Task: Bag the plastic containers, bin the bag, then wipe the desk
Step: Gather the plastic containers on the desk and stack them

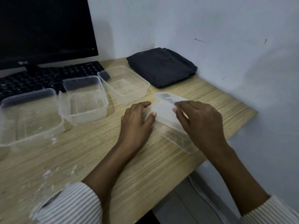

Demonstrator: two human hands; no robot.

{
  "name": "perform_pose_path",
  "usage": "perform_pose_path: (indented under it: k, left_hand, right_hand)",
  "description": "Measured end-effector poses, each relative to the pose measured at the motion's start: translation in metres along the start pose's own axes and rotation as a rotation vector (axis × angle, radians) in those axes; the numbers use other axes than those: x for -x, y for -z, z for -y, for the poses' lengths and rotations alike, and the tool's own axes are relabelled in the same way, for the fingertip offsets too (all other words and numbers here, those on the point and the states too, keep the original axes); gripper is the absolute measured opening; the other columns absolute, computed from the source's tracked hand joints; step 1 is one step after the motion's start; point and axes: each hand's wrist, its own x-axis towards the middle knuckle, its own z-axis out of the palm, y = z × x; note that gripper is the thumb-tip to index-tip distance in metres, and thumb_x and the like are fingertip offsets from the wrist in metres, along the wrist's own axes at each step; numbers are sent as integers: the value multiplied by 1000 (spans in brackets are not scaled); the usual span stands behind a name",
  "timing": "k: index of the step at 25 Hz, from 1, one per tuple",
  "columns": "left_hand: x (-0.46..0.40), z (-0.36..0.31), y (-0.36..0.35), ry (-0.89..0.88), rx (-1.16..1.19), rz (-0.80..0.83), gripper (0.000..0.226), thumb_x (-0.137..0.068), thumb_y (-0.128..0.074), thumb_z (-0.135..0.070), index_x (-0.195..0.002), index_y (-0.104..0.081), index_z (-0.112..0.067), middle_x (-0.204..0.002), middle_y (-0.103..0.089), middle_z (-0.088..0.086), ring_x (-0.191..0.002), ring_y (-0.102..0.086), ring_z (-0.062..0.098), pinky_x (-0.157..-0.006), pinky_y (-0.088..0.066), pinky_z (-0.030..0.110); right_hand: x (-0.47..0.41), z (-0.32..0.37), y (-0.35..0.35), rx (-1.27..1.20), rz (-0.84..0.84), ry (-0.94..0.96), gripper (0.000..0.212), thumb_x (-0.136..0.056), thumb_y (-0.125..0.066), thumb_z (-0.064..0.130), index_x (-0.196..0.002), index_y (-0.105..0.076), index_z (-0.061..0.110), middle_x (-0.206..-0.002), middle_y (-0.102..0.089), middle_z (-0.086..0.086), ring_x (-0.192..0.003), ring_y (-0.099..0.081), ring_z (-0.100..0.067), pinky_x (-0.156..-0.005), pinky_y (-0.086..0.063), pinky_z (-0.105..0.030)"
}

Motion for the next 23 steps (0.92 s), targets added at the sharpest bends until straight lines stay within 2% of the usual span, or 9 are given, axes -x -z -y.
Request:
perform_pose_path:
  k: [3,5,7,9,12,15,18,20,23]
  left_hand:
    - [5,-8,12,31,95,-50,35,-94,-51,-36,-128,-52,-30,-130,-53,-14,-117,-49,5,-99,-45,37]
    - [9,-12,22,89,229,-81,34,-95,-51,-37,-128,-53,-31,-125,-55,-17,-110,-52,-2,-93,-48,26]
    - [10,-13,38,150,364,-90,35,-95,-52,-37,-128,-54,-26,-118,-59,-14,-103,-57,-3,-90,-49,21]
    - [11,-11,64,227,512,-99,38,-94,-52,-38,-127,-55,-21,-115,-66,-6,-99,-64,7,-89,-53,29]
    - [19,-5,114,309,716,-184,30,-95,-54,-25,-122,-56,-13,-102,-71,5,-86,-68,16,-78,-58,31]
    - [33,11,162,282,658,-291,26,-93,-57,-14,-119,-59,-16,-92,-69,11,-73,-64,16,-70,-59,31]
    - [53,35,217,243,483,-410,27,-91,-61,-15,-118,-62,-16,-86,-66,8,-67,-64,10,-63,-55,23]
    - [63,51,252,264,394,-489,26,-89,-64,-16,-115,-63,-15,-84,-66,7,-63,-65,8,-60,-55,20]
    - [76,79,297,329,283,-572,26,-87,-66,-18,-112,-65,-10,-88,-69,10,-64,-65,9,-62,-56,22]
  right_hand:
    - [-19,10,18,47,-150,-20,21,-97,-56,23,-94,-72,10,-76,-72,-4,-59,-64,-20,-49,-46,-29]
    - [-33,22,34,-87,-193,-100,20,-96,-57,25,-95,-73,12,-77,-73,-2,-62,-66,-18,-53,-51,-30]
    - [-48,35,48,-485,-141,-305,16,-95,-59,26,-95,-72,17,-80,-74,3,-69,-69,-15,-60,-56,-36]
    - [-62,55,48,-932,-17,-520,13,-94,-60,23,-92,-72,20,-82,-74,3,-74,-71,-13,-61,-58,-34]
    - [-72,89,35,-1292,198,-669,12,-93,-60,17,-98,-70,13,-91,-74,-4,-83,-72,-20,-70,-59,-36]
    - [-75,124,17,-1367,381,-633,18,-92,-60,12,-107,-67,19,-93,-71,-9,-85,-73,-23,-69,-61,-37]
    - [-86,171,1,-1305,508,-522,33,-90,-62,9,-115,-60,31,-83,-66,-4,-71,-70,-15,-56,-56,-28]
    - [-97,204,-9,-1263,583,-433,36,-88,-66,10,-117,-60,30,-78,-66,-2,-67,-63,-13,-52,-51,-26]
    - [-115,254,-27,-1298,687,-347,32,-87,-67,9,-116,-62,21,-77,-65,-3,-65,-62,-13,-54,-52,-28]
